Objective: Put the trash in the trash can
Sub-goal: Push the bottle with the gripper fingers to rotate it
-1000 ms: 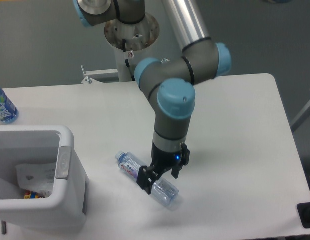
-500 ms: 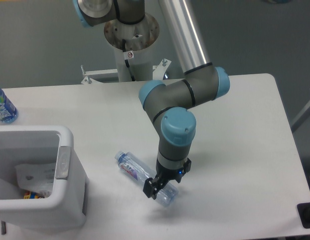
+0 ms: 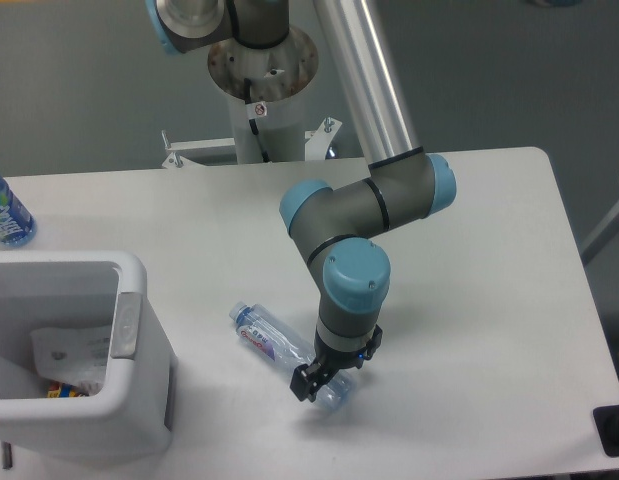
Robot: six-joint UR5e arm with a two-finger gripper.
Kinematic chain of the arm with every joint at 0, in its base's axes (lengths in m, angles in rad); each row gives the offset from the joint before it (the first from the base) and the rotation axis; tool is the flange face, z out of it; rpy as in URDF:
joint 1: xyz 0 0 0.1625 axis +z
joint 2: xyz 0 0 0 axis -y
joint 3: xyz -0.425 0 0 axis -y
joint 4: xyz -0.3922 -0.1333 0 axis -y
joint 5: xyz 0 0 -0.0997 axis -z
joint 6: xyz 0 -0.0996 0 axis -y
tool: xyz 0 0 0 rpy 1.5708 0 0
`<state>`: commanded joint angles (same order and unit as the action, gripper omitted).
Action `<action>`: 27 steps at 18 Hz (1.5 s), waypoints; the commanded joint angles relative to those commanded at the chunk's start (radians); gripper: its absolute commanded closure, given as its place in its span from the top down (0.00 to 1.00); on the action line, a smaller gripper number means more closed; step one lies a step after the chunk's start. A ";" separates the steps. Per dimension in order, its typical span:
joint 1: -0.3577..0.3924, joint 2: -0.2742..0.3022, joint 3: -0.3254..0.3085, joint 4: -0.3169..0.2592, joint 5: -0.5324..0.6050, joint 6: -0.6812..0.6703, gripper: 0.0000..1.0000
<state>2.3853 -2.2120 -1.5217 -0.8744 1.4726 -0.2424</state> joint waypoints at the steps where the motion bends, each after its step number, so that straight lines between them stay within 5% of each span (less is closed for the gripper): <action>1: 0.000 0.000 -0.002 0.000 0.000 0.000 1.00; 3: 0.000 0.000 -0.005 0.000 0.002 -0.002 0.96; 7: 0.000 0.006 -0.009 -0.002 0.002 -0.002 0.60; 18: 0.002 0.023 -0.009 -0.003 0.002 0.002 0.55; 27: 0.035 0.127 0.014 -0.003 -0.005 0.008 0.55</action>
<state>2.4205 -2.0848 -1.5080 -0.8774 1.4681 -0.2347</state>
